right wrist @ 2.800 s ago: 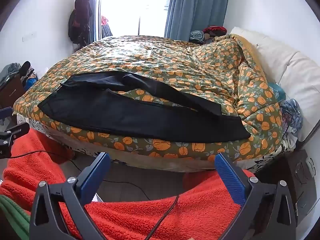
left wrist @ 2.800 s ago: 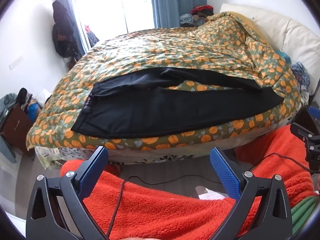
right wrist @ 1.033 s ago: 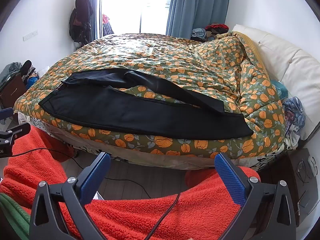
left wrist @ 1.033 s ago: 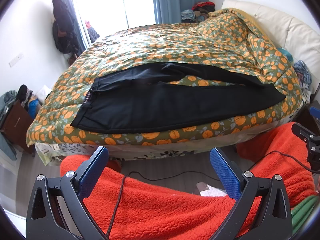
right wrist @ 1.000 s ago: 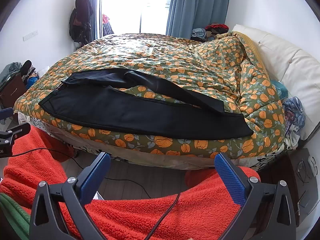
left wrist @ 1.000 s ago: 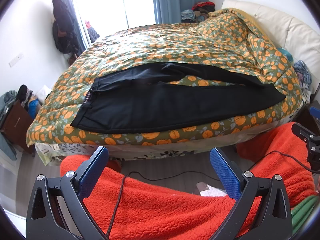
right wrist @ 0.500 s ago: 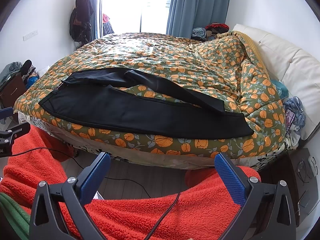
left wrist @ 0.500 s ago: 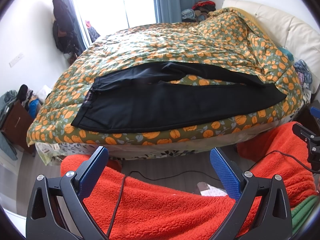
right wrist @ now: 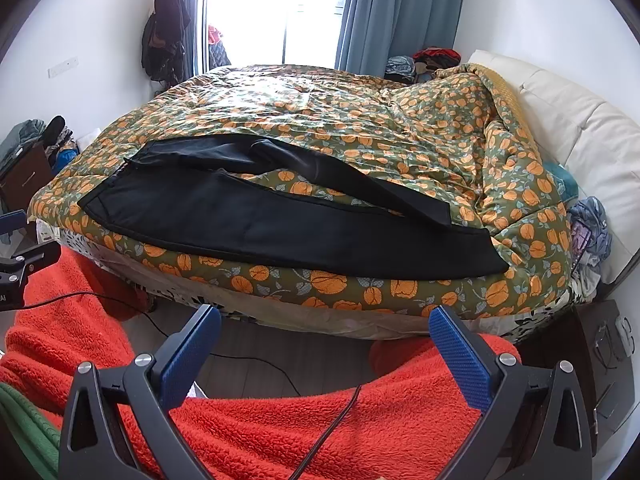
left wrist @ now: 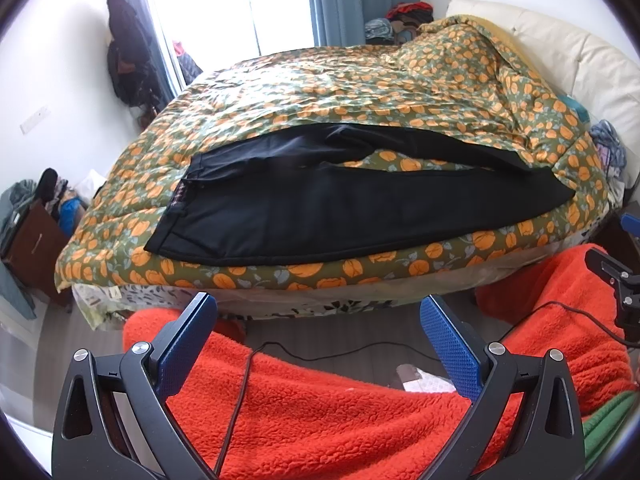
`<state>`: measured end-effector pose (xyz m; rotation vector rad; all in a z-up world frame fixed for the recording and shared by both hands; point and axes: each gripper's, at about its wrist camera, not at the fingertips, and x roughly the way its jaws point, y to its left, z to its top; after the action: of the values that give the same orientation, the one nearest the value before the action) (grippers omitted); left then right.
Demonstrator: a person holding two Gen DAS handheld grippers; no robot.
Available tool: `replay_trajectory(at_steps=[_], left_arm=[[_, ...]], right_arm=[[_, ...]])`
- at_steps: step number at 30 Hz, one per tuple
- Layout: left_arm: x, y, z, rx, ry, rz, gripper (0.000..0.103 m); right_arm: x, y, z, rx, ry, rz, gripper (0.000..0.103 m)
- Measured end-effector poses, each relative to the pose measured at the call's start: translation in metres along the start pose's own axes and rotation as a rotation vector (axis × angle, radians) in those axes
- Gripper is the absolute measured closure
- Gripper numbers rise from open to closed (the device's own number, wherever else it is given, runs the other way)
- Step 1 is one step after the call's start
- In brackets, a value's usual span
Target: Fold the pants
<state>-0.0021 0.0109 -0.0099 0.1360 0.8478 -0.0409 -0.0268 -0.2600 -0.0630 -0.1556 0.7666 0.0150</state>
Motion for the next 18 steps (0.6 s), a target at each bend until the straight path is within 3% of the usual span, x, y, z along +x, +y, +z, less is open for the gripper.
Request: replay_trajectory(at_steps=[18], left_arm=[[0.0016, -0.0007, 0.0006, 0.002, 0.01, 0.009, 0.001]], right_arm=[[0.001, -0.002, 0.0017, 0.0, 0.003, 0.002, 0.0]])
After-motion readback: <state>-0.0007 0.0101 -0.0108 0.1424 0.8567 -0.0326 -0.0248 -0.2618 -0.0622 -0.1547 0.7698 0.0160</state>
